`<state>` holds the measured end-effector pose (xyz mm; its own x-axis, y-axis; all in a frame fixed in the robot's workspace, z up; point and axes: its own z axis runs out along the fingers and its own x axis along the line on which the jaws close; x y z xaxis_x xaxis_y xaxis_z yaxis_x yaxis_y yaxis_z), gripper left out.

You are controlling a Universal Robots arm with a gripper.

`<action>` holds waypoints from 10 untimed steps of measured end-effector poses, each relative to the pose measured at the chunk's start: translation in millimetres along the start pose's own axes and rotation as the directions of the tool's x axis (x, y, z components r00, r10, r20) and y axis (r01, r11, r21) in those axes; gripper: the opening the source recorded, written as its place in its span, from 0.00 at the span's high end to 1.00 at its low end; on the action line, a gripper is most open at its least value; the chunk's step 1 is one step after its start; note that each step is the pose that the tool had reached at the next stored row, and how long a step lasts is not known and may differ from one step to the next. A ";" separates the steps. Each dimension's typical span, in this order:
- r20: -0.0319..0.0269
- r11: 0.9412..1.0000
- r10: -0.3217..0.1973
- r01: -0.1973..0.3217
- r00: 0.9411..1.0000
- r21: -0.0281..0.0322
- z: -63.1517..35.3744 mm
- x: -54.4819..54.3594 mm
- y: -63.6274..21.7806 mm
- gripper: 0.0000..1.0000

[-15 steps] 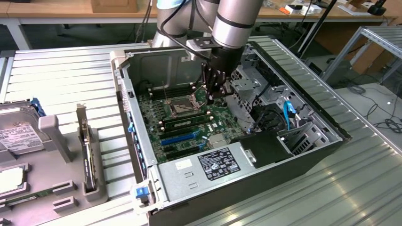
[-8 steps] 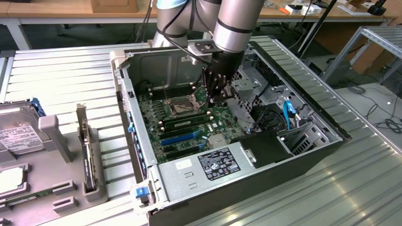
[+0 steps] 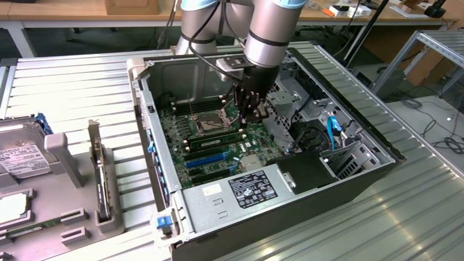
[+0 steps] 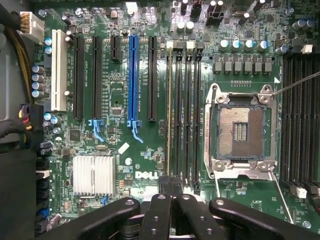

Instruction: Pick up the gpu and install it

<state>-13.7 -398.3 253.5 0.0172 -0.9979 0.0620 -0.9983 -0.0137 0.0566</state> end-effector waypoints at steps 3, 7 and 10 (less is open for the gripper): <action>-0.002 1.000 0.000 0.000 1.000 0.000 7.0 -1.3 -0.4 0.89; -0.003 1.000 0.000 0.000 1.000 0.000 7.8 -1.4 -0.5 0.89; -0.003 1.000 0.000 0.000 1.000 0.000 9.4 -1.5 -1.1 0.89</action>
<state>-13.2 -397.4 244.0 0.0171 -0.9977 0.0651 -0.9983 -0.0135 0.0563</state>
